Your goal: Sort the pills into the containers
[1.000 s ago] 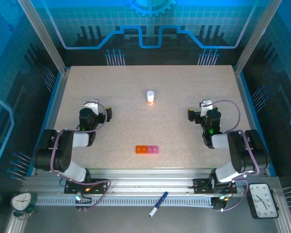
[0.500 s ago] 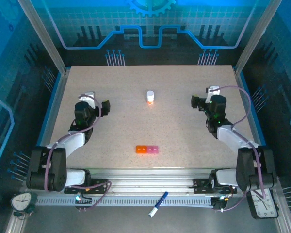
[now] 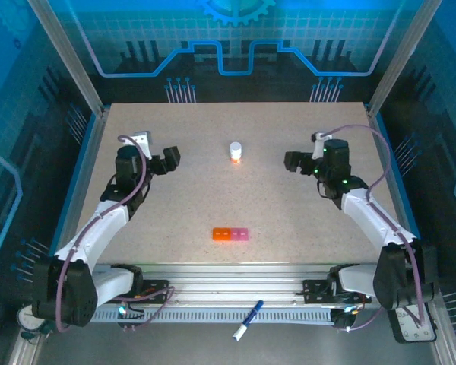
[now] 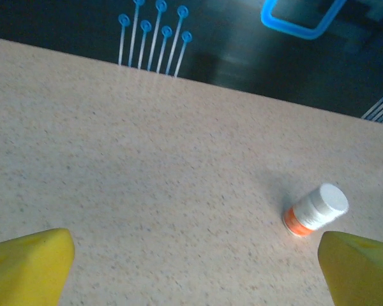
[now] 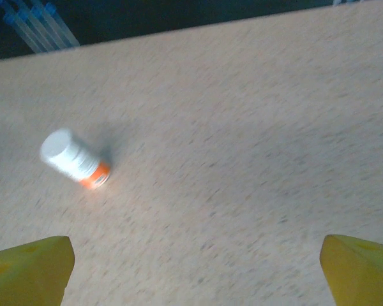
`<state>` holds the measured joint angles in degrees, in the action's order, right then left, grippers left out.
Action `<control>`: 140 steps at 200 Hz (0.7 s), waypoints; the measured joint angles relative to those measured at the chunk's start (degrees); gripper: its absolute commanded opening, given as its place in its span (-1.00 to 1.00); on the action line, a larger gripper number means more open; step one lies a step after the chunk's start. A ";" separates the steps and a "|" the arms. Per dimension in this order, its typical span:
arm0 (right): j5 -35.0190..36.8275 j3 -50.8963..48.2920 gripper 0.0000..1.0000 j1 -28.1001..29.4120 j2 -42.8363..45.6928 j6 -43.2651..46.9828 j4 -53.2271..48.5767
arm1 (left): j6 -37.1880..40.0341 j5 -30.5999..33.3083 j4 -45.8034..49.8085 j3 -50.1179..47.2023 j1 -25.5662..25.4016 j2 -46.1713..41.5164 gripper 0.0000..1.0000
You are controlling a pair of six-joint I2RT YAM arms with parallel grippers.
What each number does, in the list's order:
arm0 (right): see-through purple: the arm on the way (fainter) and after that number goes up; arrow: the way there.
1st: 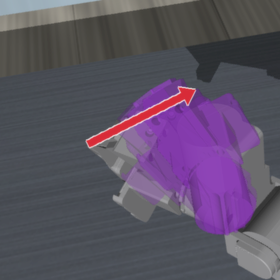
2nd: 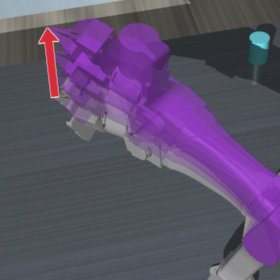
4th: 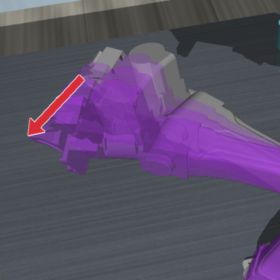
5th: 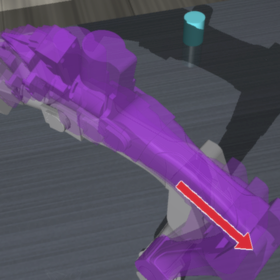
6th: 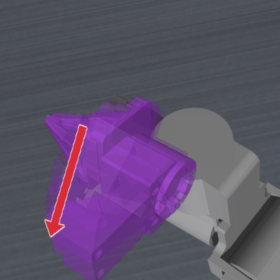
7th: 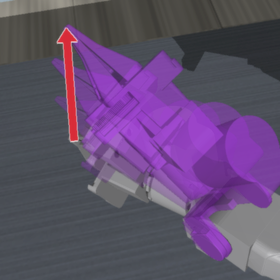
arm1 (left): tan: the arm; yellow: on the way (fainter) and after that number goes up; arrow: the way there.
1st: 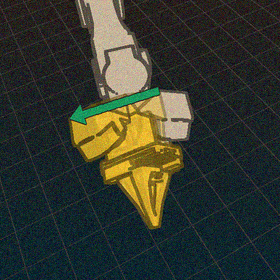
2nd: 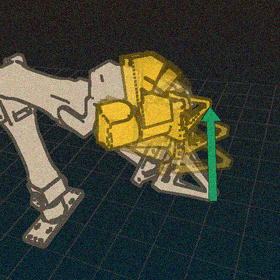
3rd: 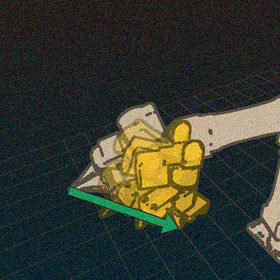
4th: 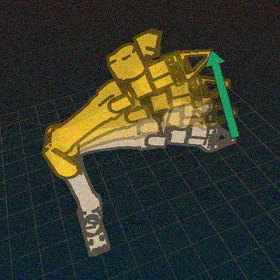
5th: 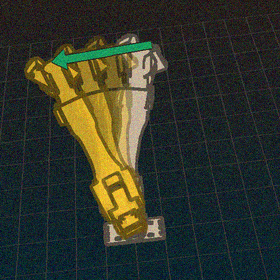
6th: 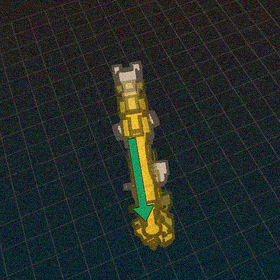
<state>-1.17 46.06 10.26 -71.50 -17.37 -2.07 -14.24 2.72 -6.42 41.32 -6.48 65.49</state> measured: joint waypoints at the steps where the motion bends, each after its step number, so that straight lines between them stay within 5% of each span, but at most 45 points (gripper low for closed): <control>1: 0.02 -0.02 0.99 0.20 0.02 0.00 -0.13 | -0.13 0.00 0.37 0.15 -0.13 0.00 0.98; 72: 2.95 -6.71 0.99 20.87 3.21 0.20 -7.39 | -5.33 1.38 13.44 1.70 -4.92 0.00 0.98; 140: 9.92 -7.61 0.99 40.87 0.35 1.55 -11.10 | -10.91 5.90 15.41 -1.11 -5.53 -5.22 0.98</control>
<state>8.75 38.46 51.13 -71.16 -15.81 -13.17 -25.15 8.62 8.99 40.21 -12.01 60.27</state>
